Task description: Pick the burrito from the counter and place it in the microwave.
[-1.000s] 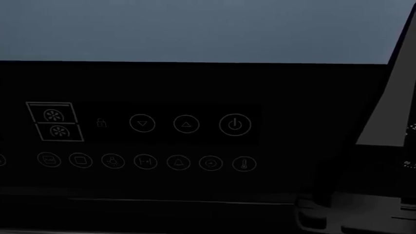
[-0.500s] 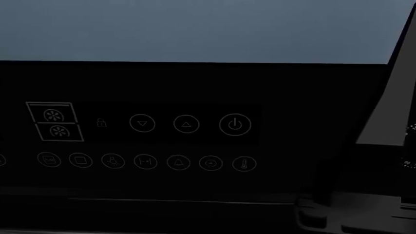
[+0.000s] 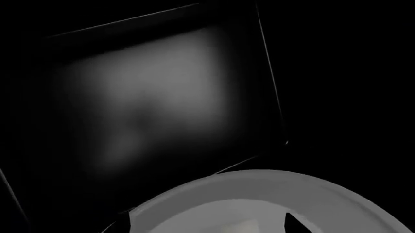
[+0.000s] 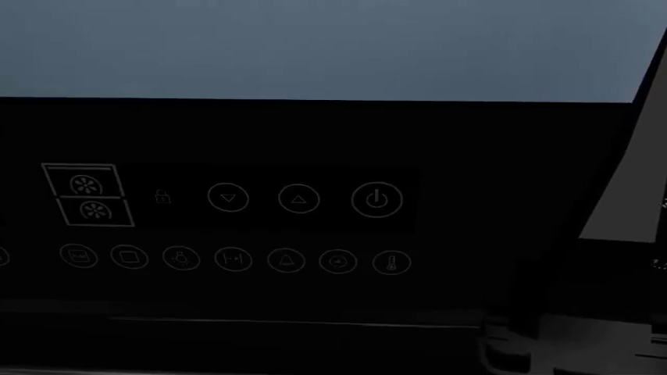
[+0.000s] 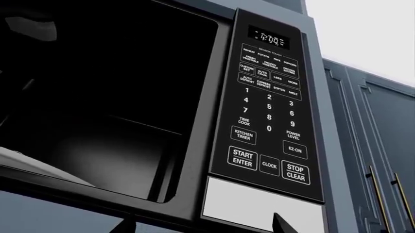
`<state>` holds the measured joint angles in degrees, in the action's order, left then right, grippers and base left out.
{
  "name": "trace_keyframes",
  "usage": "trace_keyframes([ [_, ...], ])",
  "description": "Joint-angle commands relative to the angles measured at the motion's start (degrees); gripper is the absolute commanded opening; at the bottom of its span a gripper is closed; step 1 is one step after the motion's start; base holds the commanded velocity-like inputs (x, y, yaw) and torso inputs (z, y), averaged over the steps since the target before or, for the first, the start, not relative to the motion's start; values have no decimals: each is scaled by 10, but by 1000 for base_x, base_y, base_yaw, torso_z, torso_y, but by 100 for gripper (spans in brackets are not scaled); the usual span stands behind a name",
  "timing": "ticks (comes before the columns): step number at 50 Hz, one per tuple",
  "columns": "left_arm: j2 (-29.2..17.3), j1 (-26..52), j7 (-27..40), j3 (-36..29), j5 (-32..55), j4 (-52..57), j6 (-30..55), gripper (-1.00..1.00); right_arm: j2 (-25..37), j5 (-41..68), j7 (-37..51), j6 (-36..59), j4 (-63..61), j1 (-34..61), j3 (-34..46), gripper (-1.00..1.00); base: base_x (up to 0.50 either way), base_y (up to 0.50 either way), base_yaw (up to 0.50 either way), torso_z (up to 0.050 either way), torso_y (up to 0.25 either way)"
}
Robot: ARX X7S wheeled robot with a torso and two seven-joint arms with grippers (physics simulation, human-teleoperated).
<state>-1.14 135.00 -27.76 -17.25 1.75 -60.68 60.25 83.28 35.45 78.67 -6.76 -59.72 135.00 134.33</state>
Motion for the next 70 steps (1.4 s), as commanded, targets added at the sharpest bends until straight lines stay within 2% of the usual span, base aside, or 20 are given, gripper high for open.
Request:
trace_keyframes([
  [1, 11, 0, 3, 85, -42, 8, -37, 100, -11, -11, -9, -1, -3, 0, -10, 100, 0, 0, 0, 0, 0],
  [10, 11, 0, 8, 98, -56, 7, -106, 100, -9, -10, -11, -2, -3, 0, -14, 100, 0, 0, 0, 0, 0],
  [19, 5, 0, 21, 153, -49, 47, -111, 100, 2, -14, -20, -5, -3, -1, -13, 100, 0, 0, 0, 0, 0],
  [26, -5, -4, 26, 162, -37, 71, -112, 100, -11, -16, -7, -4, -3, 0, -7, 100, 0, 0, 0, 0, 0],
  [32, -10, -12, 25, 170, -22, 136, -72, 100, -18, -14, -2, -3, -3, 0, -7, 100, 0, 0, 0, 0, 0],
  [42, -18, -8, 24, 171, -8, 185, -41, 100, -13, -17, -4, -6, -3, 0, -6, 100, 0, 0, 0, 0, 0],
  [53, -23, -52, 32, 190, 15, 384, 123, 100, 1, -12, -20, -7, -3, -1, -18, 100, 0, 0, 0, 0, 0],
  [66, -24, -12, 40, 219, 38, 446, 188, 100, -6, -2, -21, -3, -3, 0, -30, 100, 0, 0, 0, 0, 0],
  [70, -22, 0, 58, 225, 76, 481, 217, 100, -4, -1, -24, -3, -3, 0, -34, 100, 0, 0, 0, 0, 0],
])
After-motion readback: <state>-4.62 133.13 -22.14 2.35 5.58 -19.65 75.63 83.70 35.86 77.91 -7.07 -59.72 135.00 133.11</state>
